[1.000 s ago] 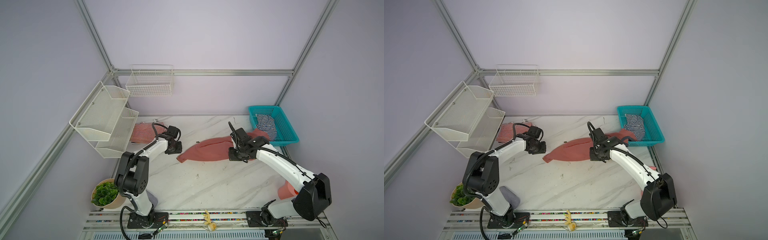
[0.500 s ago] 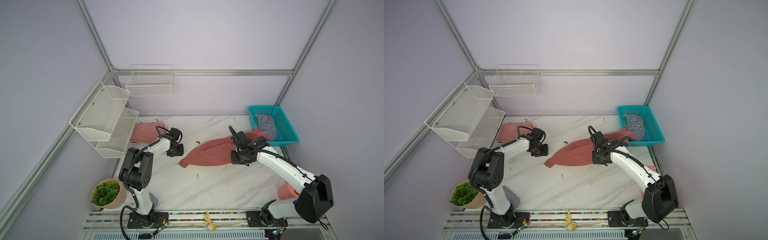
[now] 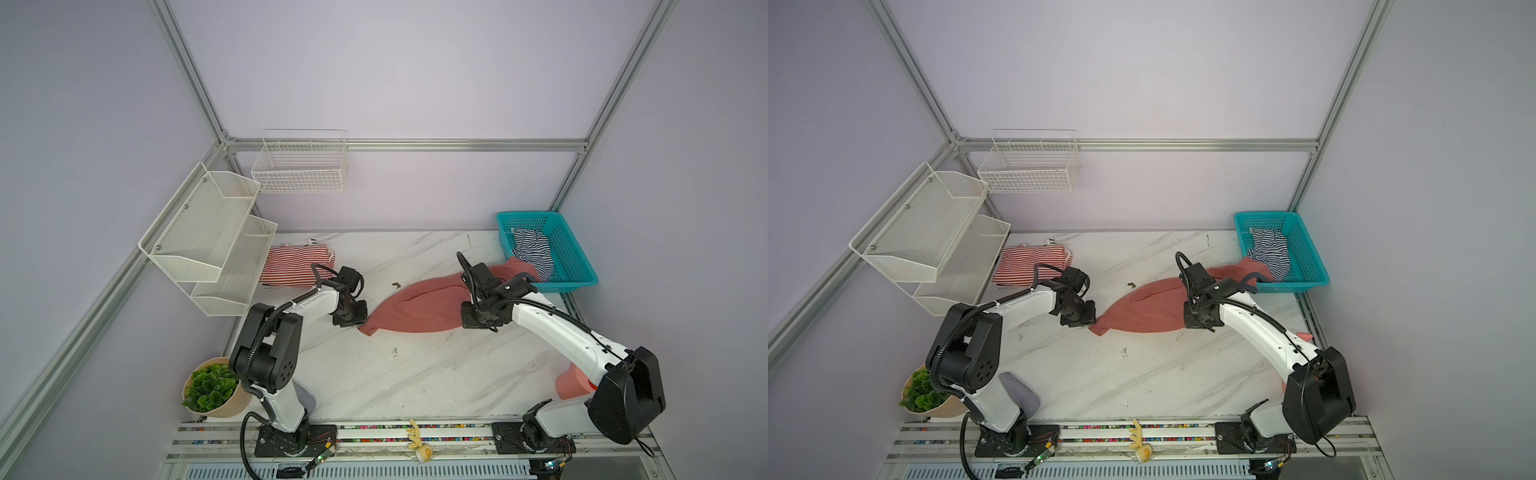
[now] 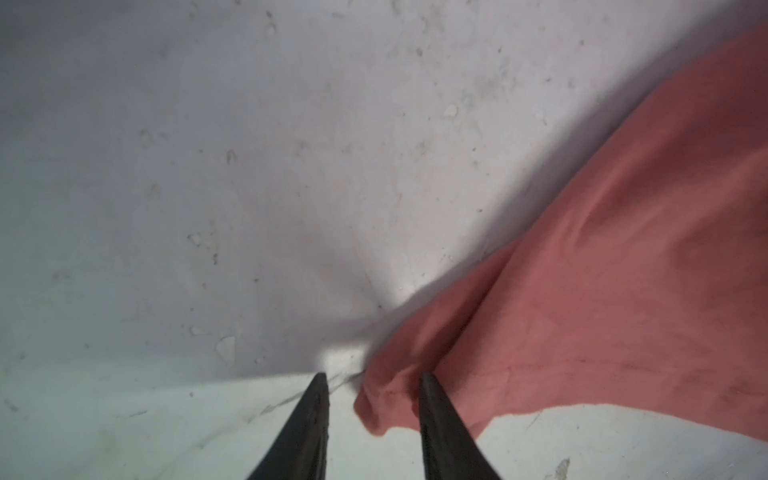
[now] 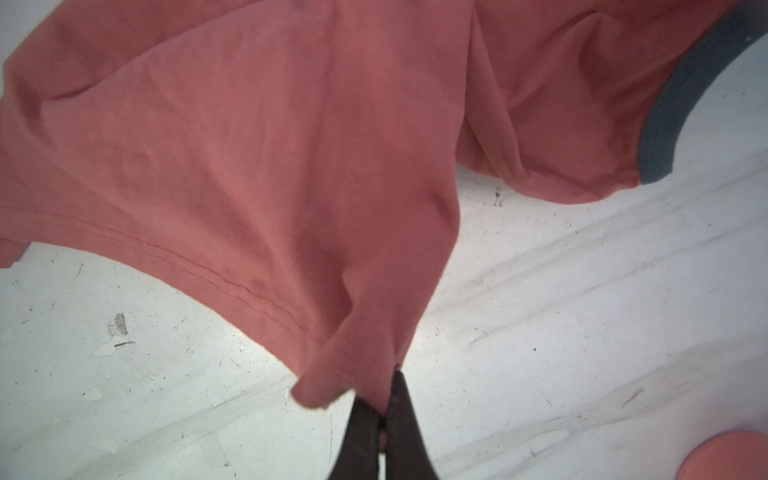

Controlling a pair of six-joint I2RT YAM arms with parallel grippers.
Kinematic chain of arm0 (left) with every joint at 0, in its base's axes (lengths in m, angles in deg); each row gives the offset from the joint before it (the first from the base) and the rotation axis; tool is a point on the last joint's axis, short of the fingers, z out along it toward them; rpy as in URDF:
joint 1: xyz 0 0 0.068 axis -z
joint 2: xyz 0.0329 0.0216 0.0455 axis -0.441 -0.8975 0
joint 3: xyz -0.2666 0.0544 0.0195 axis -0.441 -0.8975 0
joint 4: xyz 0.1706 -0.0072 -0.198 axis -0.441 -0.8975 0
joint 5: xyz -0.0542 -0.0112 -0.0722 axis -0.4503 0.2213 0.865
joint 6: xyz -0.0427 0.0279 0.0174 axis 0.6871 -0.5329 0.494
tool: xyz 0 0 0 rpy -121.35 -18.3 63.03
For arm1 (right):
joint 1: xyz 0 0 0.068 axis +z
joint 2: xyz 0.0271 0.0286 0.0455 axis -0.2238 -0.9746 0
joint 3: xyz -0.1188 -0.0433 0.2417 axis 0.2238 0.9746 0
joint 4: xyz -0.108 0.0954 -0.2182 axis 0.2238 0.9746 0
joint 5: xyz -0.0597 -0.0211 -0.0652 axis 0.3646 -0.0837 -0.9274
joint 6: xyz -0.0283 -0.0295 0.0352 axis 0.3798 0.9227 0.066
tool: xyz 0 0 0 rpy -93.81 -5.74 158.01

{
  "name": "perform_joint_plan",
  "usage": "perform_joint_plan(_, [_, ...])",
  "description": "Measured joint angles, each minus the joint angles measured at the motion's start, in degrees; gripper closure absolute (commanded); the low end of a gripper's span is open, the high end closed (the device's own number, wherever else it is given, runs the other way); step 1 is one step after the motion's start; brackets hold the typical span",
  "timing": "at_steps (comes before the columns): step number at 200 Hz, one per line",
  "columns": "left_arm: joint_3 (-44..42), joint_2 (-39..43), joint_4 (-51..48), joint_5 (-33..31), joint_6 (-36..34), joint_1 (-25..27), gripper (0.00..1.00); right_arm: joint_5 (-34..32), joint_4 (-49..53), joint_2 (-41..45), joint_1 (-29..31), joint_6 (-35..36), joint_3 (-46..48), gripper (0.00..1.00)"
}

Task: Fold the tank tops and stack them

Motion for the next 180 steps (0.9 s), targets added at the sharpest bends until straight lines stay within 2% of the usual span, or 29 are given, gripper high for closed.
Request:
perform_joint_plan(76, [-0.7, 0.0, 0.2, 1.0, 0.4, 1.6, 0.68, -0.1, -0.5, 0.0, -0.3, 0.2, 0.6, 1.0])
perform_joint_plan(108, [-1.4, -0.6, 0.5, 1.4, 1.1, 2.2, 0.83, -0.1, -1.1, 0.0, -0.4, 0.3, 0.7, 1.0])
perform_joint_plan(131, [-1.5, -0.7, 0.4, 1.3, 1.8, 2.2, 1.0, -0.2, -1.3, 0.0, -0.4, 0.6, 0.9, 1.0])
perform_joint_plan(180, [-0.6, -0.3, -0.9, 0.1, 2.0, 2.2, 1.0, -1.5, -1.2, 0.0, -1.5, 1.4, -0.7, 1.0])
